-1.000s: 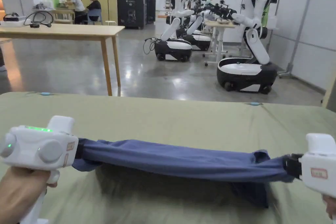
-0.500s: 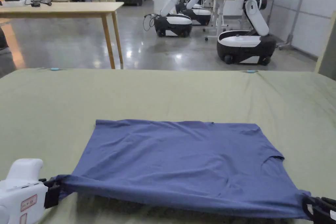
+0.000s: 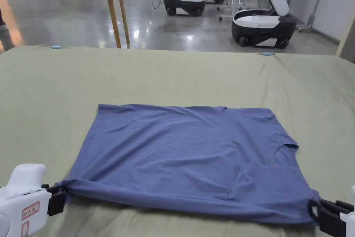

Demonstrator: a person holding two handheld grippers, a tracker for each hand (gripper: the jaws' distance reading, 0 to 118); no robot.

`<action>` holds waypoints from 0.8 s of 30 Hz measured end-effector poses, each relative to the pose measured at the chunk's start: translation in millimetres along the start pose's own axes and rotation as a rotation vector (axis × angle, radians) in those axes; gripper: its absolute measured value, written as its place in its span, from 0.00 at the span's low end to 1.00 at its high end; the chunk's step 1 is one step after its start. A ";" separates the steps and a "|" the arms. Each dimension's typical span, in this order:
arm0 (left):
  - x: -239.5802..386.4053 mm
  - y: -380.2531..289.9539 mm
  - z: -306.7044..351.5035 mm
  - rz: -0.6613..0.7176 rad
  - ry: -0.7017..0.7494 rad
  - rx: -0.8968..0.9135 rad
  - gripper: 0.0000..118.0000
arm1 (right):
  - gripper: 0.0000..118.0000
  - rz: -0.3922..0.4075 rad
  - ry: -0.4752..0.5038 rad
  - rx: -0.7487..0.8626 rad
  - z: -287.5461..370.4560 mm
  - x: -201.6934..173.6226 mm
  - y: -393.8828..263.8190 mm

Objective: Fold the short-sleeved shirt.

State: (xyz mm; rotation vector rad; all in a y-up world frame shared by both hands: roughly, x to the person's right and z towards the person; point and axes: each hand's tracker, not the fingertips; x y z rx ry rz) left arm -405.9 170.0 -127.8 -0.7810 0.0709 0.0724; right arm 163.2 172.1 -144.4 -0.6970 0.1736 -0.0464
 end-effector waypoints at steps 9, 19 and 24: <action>-21.9 -11.6 35.7 0.056 0.087 0.097 0.51 | 0.79 0.027 -0.068 0.061 19.9 -1.0 -2.6; -32.2 -4.8 31.7 0.061 -0.008 0.006 0.11 | 0.00 -0.030 -0.086 0.091 34.1 -4.5 1.1; -20.2 21.0 11.7 0.020 -0.013 -0.037 0.95 | 0.00 -0.023 -0.081 0.069 32.8 -1.8 -2.2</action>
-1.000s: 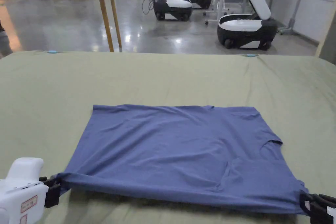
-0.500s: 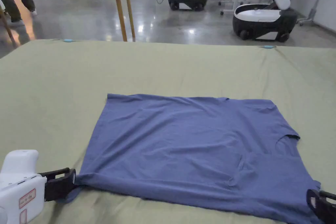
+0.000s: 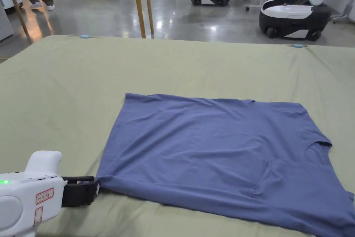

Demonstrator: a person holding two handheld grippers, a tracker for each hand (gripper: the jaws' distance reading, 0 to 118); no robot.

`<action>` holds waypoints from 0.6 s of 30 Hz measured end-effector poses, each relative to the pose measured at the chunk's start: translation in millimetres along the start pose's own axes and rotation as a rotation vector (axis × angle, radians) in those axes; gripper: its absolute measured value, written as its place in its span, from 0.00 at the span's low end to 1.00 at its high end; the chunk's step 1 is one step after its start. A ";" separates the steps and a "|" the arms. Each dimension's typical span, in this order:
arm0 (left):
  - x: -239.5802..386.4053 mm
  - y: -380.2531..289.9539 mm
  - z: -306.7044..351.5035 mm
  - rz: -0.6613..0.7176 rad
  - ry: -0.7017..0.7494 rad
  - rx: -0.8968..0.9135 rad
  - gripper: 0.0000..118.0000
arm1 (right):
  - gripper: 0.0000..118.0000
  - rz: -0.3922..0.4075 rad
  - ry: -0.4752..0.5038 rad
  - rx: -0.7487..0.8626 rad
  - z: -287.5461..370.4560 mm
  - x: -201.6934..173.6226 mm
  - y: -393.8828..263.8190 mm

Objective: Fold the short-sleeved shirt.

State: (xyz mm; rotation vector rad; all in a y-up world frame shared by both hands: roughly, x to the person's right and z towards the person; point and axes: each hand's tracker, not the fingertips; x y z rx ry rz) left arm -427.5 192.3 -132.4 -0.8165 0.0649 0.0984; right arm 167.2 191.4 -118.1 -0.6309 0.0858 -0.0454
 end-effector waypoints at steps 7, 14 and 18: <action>5.5 -10.6 -25.9 -0.057 -0.019 -0.049 0.58 | 0.00 -0.007 0.013 -0.038 -6.9 9.6 -8.1; 5.7 -12.3 -20.9 -0.075 -0.010 -0.047 0.02 | 1.00 0.027 0.063 -0.097 -13.7 9.9 -11.0; 7.3 -14.4 -21.4 -0.029 -0.043 -0.065 0.02 | 0.98 0.084 0.055 -0.176 -35.2 9.7 -19.0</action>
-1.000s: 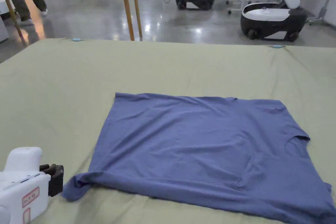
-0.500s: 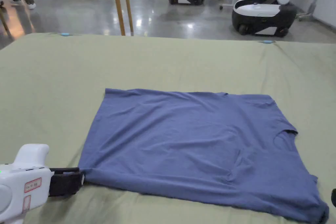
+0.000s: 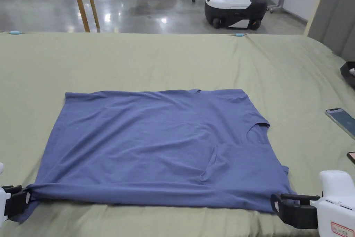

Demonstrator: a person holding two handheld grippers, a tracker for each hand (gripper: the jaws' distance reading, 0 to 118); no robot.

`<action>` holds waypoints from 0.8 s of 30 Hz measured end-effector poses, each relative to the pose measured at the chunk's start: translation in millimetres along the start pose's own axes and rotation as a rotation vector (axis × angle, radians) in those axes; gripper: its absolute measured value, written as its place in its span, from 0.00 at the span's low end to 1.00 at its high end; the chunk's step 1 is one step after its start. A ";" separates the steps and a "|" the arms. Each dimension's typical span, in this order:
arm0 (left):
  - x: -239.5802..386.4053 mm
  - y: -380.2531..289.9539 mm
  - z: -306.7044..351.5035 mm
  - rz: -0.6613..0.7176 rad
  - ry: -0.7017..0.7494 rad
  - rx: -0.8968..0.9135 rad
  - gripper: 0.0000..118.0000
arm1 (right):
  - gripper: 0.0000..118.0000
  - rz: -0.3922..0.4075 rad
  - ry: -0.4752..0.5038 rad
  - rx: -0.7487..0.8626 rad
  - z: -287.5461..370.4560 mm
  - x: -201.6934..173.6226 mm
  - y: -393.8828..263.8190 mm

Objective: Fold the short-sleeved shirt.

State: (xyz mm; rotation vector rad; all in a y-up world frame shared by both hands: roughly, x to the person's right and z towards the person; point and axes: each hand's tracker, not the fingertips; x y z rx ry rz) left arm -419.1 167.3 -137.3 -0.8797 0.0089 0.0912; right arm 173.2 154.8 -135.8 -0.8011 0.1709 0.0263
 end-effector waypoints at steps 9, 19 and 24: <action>-3.5 7.8 -4.2 0.009 -0.012 -0.009 0.02 | 0.04 -0.004 -0.029 0.007 3.3 -1.3 11.1; -6.2 104.9 -38.9 -0.013 -0.010 0.061 0.02 | 0.04 0.021 -0.015 0.092 -37.2 7.2 132.3; -8.1 148.3 -82.0 0.012 -0.017 0.048 0.02 | 0.04 0.015 -0.020 0.055 -86.3 11.8 173.8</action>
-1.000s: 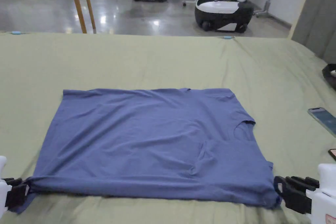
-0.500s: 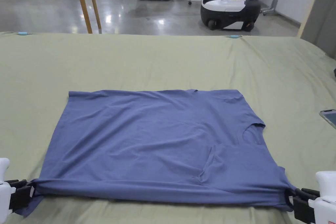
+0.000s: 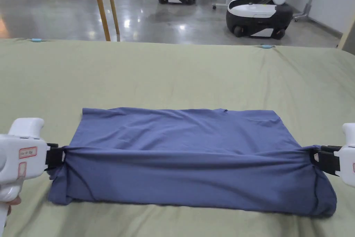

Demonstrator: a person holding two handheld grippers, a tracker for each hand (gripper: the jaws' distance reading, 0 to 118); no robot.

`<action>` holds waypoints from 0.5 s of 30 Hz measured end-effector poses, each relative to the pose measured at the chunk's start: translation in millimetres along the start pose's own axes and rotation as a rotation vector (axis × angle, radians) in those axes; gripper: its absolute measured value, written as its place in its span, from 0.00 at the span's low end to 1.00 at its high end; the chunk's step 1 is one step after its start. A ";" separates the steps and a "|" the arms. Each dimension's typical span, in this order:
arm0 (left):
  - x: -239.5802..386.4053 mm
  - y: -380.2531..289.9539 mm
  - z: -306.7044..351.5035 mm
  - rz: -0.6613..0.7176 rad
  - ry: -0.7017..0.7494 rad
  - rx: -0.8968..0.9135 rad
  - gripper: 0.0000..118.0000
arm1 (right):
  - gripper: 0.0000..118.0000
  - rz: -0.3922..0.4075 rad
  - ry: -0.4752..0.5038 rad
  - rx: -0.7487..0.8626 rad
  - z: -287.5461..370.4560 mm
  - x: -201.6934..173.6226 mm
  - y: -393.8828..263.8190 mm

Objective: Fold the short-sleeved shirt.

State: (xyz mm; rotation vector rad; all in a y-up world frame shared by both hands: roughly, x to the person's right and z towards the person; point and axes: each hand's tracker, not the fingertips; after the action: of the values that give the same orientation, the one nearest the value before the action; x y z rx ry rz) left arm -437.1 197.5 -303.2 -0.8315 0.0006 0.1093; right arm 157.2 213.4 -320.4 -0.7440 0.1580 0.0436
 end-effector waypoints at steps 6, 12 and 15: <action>-0.6 18.9 -44.6 0.002 0.011 -0.063 0.03 | 0.04 -0.012 -0.002 -0.062 -52.1 4.9 15.3; -2.9 3.7 -40.9 0.054 0.015 -0.062 0.98 | 1.00 -0.042 0.006 -0.106 -56.0 11.1 -2.3; -9.9 -4.8 -14.4 0.077 0.045 -0.014 0.94 | 0.99 -0.070 -0.003 -0.058 -25.8 14.0 -12.1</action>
State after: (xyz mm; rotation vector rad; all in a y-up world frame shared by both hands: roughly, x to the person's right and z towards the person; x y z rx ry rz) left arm -445.9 182.8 -308.9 -0.8478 0.0741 0.1628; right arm 168.9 186.8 -333.2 -0.8064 0.1278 -0.0175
